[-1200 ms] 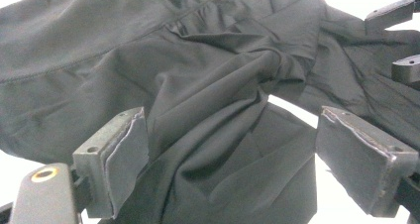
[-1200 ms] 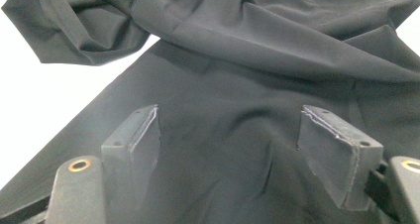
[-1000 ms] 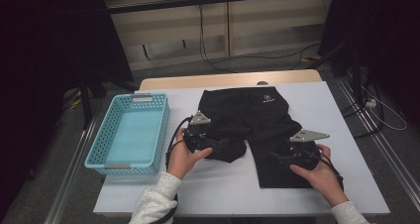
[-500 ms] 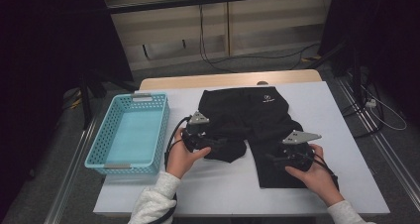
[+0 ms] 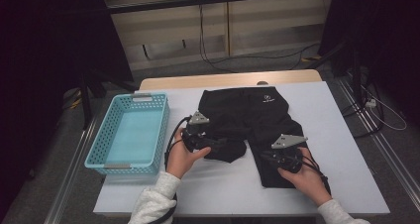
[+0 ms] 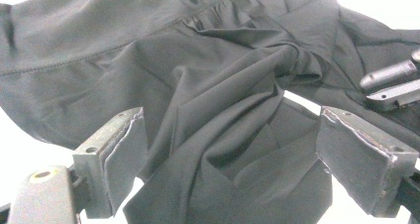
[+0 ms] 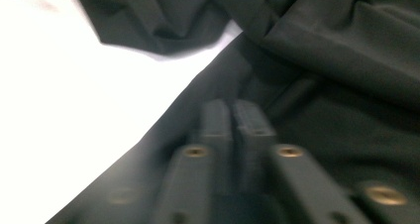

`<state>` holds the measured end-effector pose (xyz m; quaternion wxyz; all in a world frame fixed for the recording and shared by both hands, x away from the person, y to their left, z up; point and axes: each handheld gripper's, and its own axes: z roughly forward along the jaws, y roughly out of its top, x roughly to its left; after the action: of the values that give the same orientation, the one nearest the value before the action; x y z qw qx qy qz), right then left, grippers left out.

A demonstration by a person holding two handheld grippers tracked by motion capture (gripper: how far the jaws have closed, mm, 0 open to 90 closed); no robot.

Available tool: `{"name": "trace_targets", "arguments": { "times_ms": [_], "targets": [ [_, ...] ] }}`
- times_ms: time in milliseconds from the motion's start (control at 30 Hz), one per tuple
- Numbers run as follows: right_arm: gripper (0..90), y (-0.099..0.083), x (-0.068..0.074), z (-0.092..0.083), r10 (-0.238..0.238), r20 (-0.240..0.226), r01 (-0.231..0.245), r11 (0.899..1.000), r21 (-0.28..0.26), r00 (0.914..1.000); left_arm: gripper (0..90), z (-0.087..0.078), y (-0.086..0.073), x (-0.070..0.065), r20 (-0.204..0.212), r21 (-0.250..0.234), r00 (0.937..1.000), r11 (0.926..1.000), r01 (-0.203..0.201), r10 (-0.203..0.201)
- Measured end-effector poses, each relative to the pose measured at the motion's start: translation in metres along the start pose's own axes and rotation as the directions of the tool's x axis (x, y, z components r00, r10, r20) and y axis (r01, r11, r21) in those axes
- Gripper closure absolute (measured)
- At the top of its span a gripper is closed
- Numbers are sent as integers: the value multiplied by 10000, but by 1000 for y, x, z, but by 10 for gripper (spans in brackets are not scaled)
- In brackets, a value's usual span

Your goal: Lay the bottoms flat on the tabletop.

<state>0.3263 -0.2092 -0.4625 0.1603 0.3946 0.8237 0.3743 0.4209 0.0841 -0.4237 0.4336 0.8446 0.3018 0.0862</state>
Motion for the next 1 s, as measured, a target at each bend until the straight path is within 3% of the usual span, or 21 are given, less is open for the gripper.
{"name": "trace_targets", "arguments": {
  "times_ms": [100,200,433,467,533,567,667,767,833,933,1000],
  "targets": [
    [900,-1,0,-2,6,-121,-5,10000,98,9999,134,0,0,-1,-157,-139,9998,9999,76,-78],
    [900,-3,1,-8,-1,-224,5,9998,212,9997,136,-1,1,-1,13,-71,10000,10000,6,-6],
    [900,-16,8,-25,73,-985,-26,9988,480,9951,138,-1,2,-3,20,-140,10000,9999,-22,22],
    [888,-16,8,-26,43,-1014,9,9987,511,9948,138,-1,2,-3,28,-142,10000,9999,-28,28],
    [734,-16,7,-30,218,-984,-193,9995,264,9949,139,0,2,-3,44,-140,10000,9999,-7,8],
    [652,-14,4,-33,373,-745,-366,9993,98,9965,139,-1,2,-3,41,-136,10000,9999,-19,19],
    [603,-10,-10,-43,498,135,-492,9981,-377,9987,139,-2,2,-2,32,-73,10000,10000,-51,51],
    [556,-12,-28,-54,796,1276,-729,9957,-563,9886,139,-3,3,-2,1,-122,10000,9999,-54,54],
    [538,-17,-40,-61,976,2120,-889,9948,-505,9724,139,-3,3,-1,40,-143,10000,9999,-13,14],
    [534,-27,-53,-68,972,3009,-950,9952,-220,9487,141,-3,3,-1,2,-148,10000,9999,-31,31],
    [543,-32,-61,-70,1411,3102,-1415,9897,-213,9401,141,-4,3,-1,-17,-174,10000,9998,-30,30]
  ]
}}
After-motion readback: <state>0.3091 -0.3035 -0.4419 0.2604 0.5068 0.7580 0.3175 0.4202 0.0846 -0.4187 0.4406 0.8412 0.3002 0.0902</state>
